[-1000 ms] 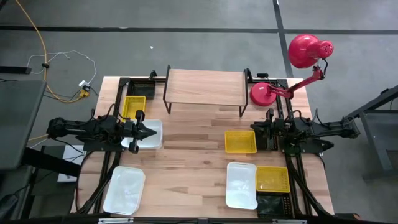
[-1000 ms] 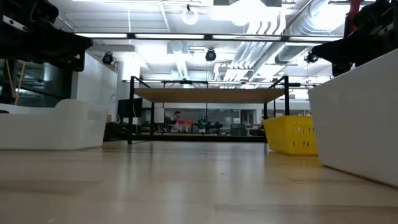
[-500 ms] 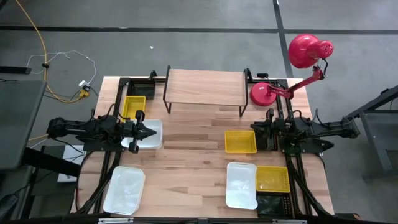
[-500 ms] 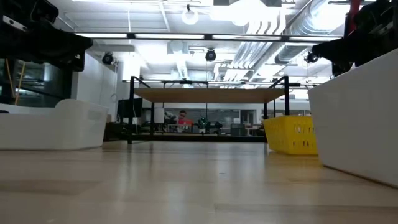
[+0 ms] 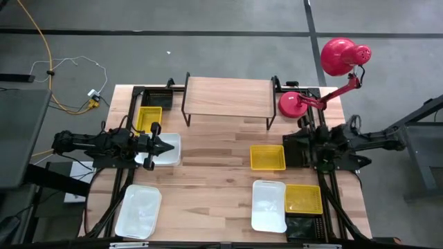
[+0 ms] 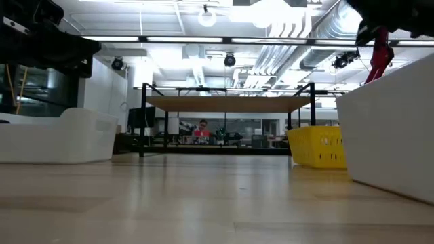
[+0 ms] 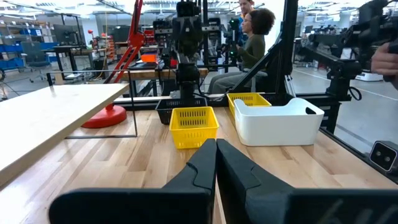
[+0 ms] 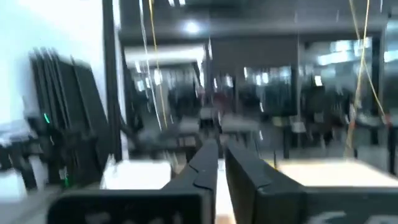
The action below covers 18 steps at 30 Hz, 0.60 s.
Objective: Stack baskets on shelf by color
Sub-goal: Put the middle right black bin on the shelf
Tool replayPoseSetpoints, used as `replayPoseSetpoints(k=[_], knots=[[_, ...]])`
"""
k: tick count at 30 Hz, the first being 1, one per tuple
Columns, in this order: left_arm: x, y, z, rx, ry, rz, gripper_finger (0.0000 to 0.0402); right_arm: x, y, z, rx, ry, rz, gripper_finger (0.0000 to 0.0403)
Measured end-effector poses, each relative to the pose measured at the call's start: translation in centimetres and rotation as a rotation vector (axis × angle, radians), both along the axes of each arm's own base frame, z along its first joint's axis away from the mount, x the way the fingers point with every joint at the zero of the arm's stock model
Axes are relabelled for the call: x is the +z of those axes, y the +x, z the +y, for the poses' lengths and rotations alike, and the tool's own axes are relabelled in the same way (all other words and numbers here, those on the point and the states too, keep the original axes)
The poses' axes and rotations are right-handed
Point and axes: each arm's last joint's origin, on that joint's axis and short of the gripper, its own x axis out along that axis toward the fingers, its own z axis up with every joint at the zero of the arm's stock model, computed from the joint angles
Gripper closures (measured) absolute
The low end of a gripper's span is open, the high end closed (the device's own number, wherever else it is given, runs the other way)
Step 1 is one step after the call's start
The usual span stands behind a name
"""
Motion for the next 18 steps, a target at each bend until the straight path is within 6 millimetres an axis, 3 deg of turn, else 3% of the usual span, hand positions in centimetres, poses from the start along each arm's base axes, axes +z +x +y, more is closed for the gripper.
replayPoseSetpoints(k=[4,10,15,18], knots=[[0.0,0.0,0.0,0.000,0.000,0.000,0.0401,1.9,1.5,0.6,0.043,0.026,0.179,0.0319],[0.0,0.0,0.0,0.000,0.000,0.000,0.0401,3.6,3.1,2.4,0.113,0.200,0.708,0.0248],[0.0,0.0,0.0,0.000,0.000,0.000,0.0402,5.0,3.6,4.4,0.085,0.345,1.037,0.0237],[0.0,0.0,0.0,0.000,0.000,0.000,0.0401,4.9,3.5,5.6,-0.006,0.417,1.236,0.0244]])
